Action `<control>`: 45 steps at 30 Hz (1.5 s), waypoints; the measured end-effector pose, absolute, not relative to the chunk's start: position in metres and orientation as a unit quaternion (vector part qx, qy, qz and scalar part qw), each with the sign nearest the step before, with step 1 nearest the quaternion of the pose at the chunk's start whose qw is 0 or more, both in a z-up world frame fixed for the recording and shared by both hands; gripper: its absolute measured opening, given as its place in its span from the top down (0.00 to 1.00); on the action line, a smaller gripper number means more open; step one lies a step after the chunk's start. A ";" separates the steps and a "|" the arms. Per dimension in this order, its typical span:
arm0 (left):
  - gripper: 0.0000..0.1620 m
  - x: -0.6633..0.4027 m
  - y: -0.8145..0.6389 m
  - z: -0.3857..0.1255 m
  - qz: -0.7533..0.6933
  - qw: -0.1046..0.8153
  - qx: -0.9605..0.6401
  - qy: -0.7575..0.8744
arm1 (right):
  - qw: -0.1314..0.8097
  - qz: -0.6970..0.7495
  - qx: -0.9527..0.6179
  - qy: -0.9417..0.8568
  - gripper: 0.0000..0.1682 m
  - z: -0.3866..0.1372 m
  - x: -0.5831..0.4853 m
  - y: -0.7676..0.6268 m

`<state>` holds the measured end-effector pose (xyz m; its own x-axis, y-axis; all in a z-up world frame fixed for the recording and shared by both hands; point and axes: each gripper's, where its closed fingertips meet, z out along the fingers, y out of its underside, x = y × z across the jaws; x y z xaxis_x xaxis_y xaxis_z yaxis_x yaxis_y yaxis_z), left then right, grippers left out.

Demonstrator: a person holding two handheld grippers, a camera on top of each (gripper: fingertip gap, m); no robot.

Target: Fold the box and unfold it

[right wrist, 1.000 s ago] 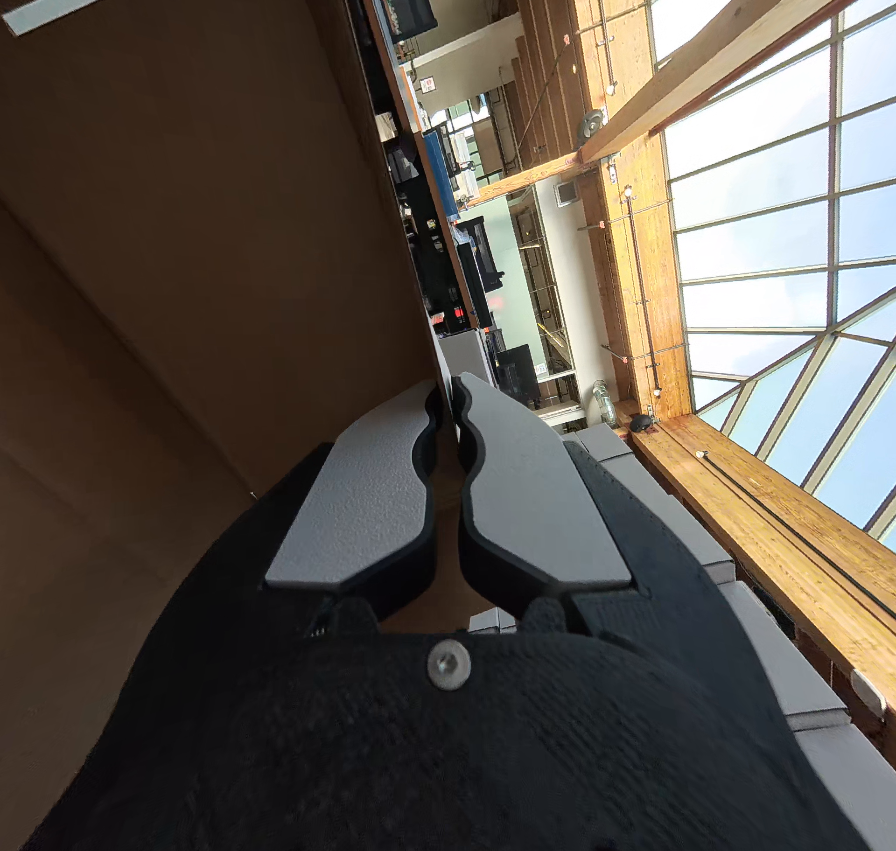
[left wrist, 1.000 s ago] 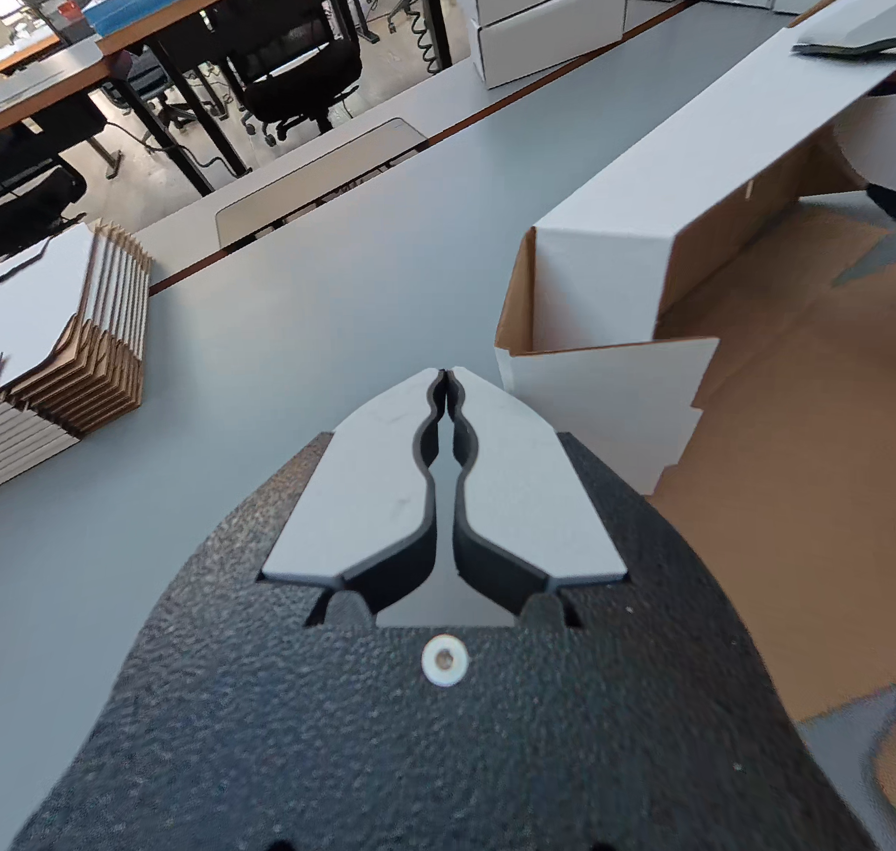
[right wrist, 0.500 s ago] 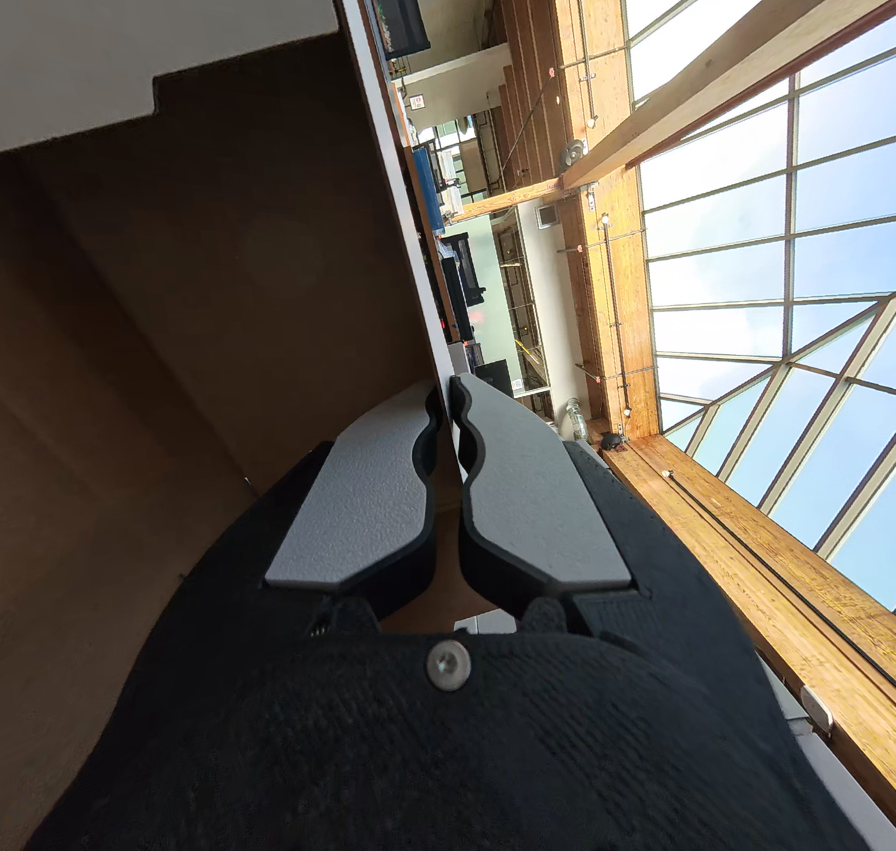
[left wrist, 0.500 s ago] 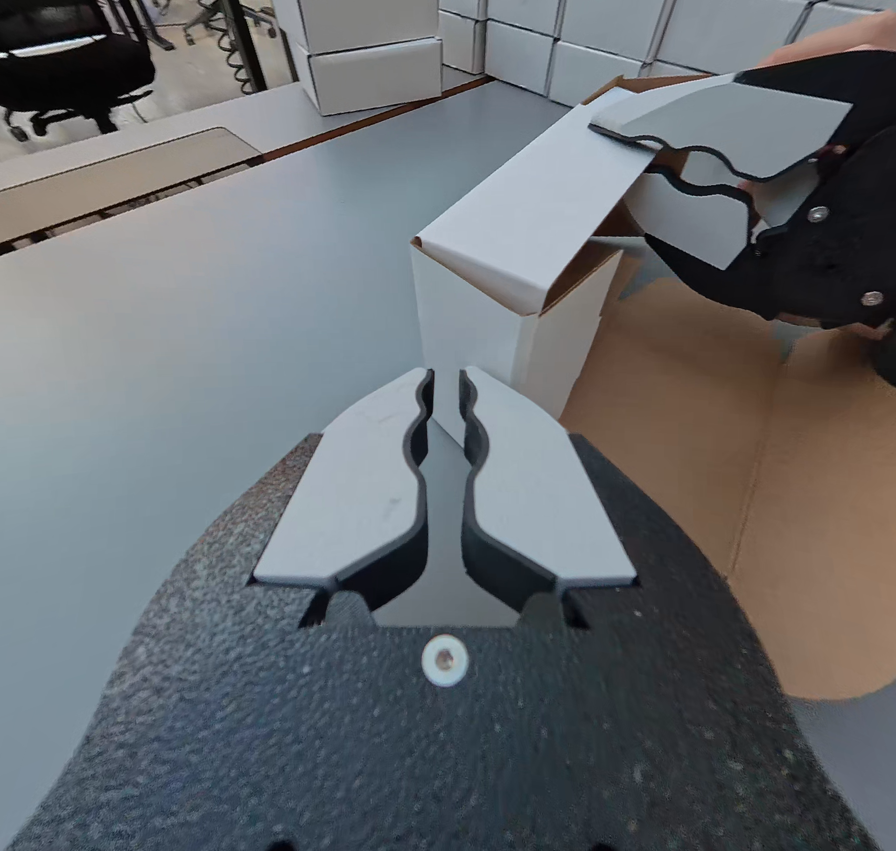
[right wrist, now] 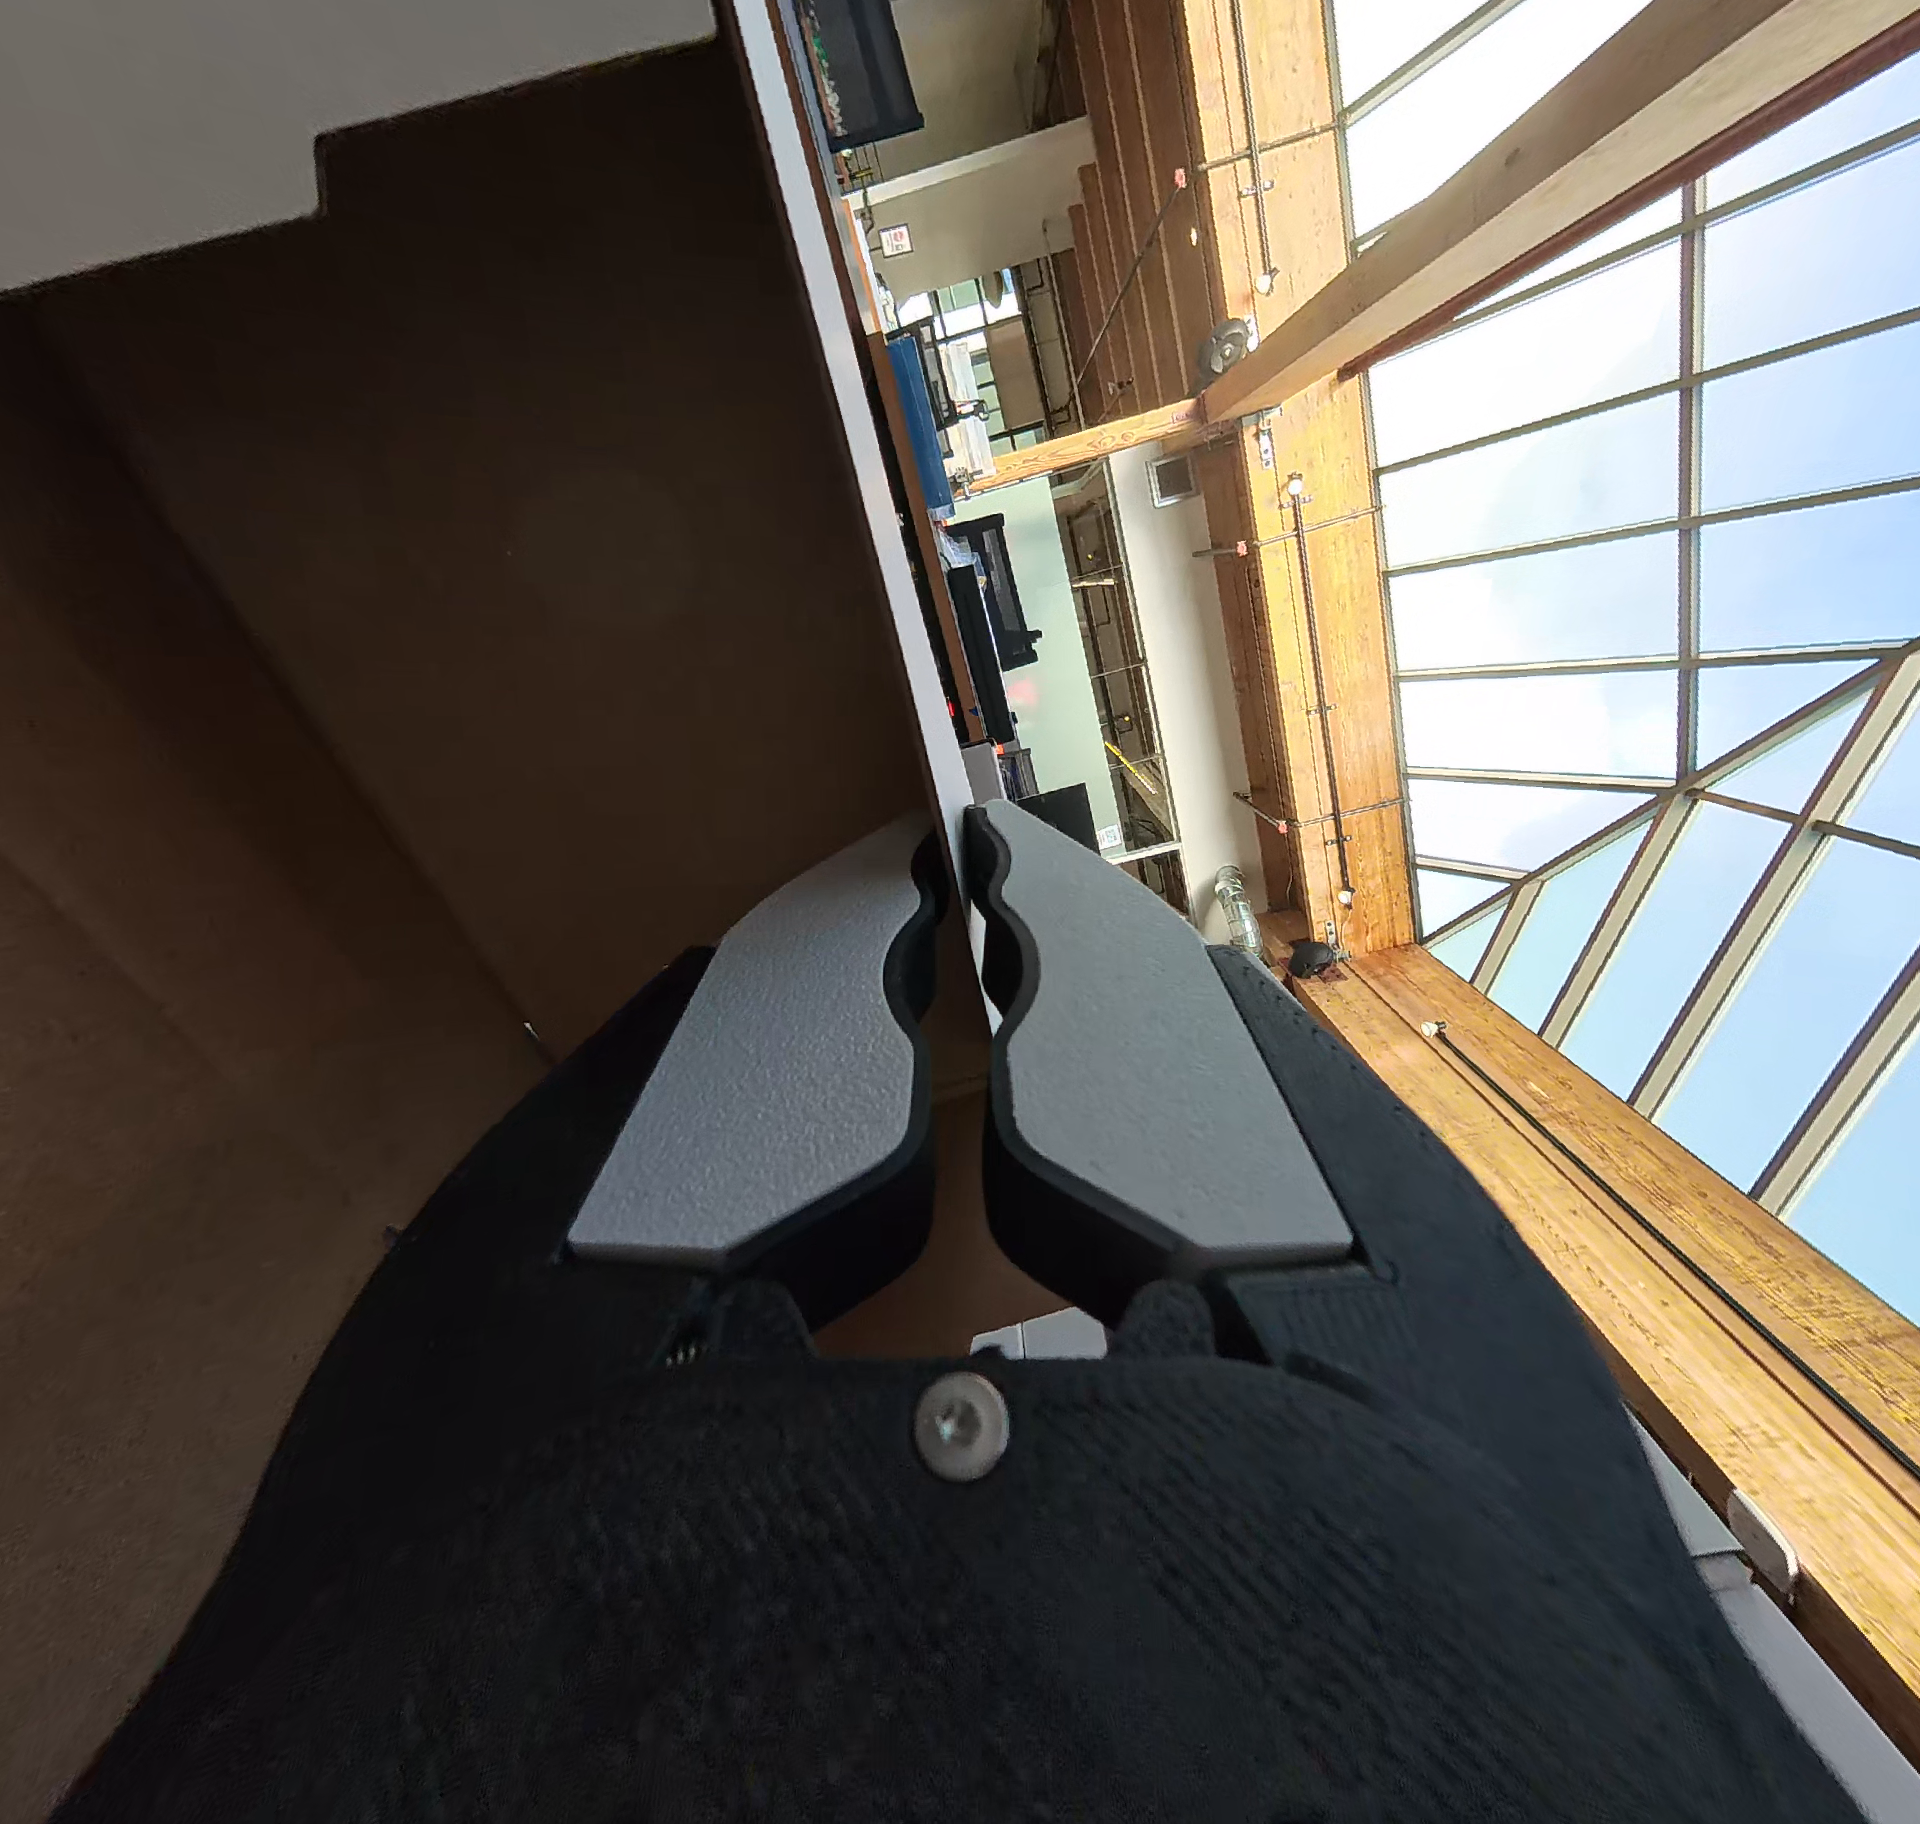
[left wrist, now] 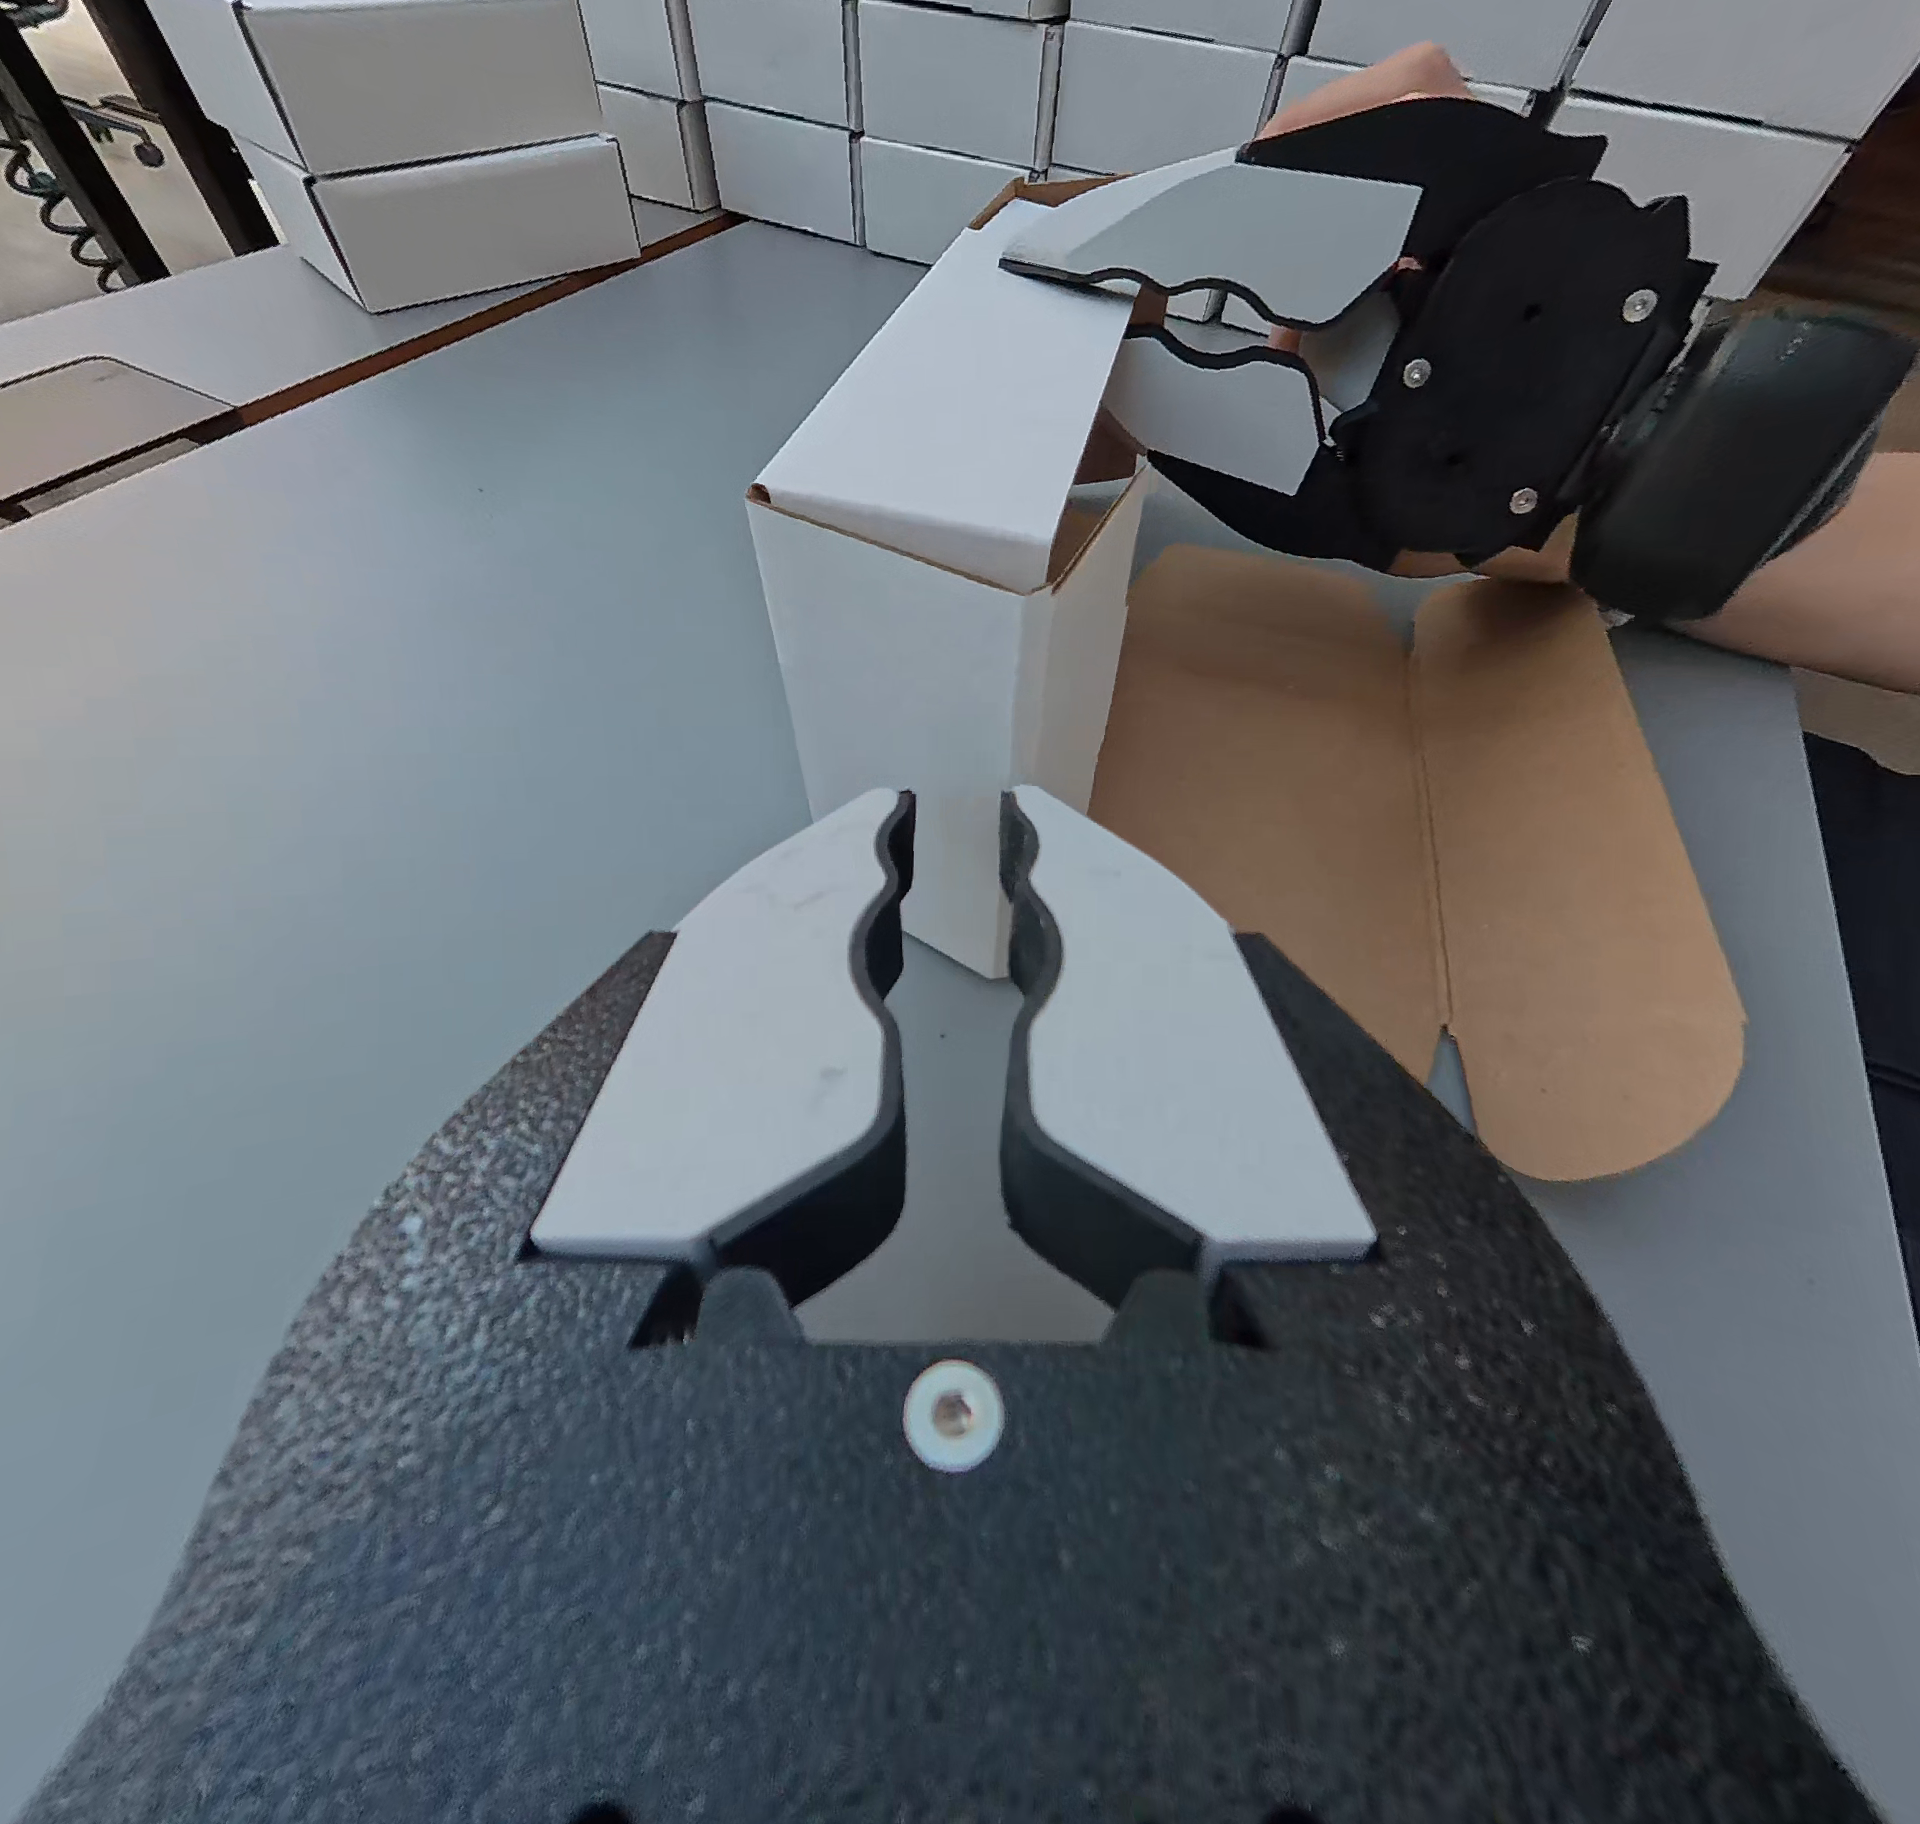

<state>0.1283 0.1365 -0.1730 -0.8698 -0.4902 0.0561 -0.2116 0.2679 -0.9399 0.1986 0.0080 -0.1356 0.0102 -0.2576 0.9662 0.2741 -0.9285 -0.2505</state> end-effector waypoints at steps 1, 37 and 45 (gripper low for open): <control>0.89 0.127 0.136 -0.172 -0.565 0.120 -0.220 0.786 | 0.188 -0.704 -0.685 -0.006 0.98 -0.136 0.199 0.008; 0.87 0.212 0.120 -0.185 -0.397 0.319 -0.493 0.705 | 0.224 -0.662 -0.715 -0.020 0.97 -0.134 0.195 0.015; 0.95 0.226 0.123 -0.185 -0.410 0.347 -0.506 0.675 | 0.219 -0.663 -0.716 -0.011 0.97 -0.134 0.196 0.014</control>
